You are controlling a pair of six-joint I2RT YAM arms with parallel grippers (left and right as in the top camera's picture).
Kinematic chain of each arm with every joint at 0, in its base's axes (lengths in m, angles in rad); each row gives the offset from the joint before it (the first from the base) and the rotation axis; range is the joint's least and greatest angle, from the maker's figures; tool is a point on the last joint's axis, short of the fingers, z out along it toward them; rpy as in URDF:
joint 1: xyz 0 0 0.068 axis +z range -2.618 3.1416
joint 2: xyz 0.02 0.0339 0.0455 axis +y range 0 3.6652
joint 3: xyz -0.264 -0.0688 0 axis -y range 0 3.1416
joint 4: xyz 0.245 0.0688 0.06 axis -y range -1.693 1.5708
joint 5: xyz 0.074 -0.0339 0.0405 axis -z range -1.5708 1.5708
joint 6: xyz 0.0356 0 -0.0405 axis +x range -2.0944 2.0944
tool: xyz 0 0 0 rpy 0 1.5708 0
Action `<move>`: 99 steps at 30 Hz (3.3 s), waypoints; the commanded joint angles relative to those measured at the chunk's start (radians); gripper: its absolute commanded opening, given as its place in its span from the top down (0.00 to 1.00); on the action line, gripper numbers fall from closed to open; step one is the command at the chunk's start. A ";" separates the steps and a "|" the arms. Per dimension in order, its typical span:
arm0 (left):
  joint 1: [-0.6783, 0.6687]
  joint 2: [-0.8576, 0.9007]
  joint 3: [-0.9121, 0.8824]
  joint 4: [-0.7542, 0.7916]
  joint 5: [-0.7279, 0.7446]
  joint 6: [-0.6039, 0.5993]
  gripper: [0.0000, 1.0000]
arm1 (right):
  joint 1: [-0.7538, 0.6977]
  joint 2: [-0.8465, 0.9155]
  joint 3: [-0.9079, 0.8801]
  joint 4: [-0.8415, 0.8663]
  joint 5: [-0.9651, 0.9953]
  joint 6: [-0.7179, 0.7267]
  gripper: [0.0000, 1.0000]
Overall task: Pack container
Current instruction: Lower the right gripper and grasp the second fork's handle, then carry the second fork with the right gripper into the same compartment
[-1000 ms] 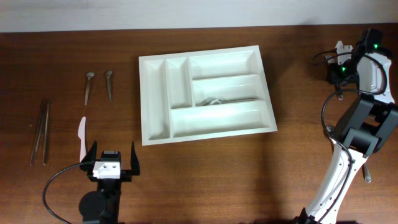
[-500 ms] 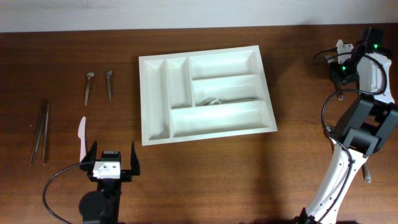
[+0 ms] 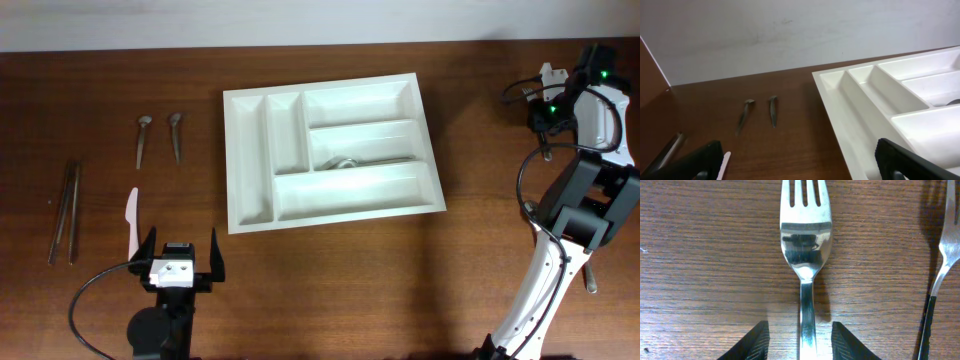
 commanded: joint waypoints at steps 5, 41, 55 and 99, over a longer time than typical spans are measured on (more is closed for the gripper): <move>-0.004 -0.006 -0.005 0.000 -0.003 0.016 0.01 | -0.017 0.045 -0.008 -0.001 -0.056 0.001 0.58; -0.004 -0.006 -0.005 0.000 -0.003 0.016 0.01 | 0.080 -0.001 0.301 -0.221 -0.191 -0.158 0.96; -0.004 -0.006 -0.005 0.000 -0.003 0.016 0.01 | 0.343 -0.001 0.728 -0.727 -0.360 -0.492 0.96; -0.004 -0.006 -0.005 0.000 -0.003 0.016 0.01 | 0.669 0.000 0.302 -0.726 -0.243 -0.893 0.96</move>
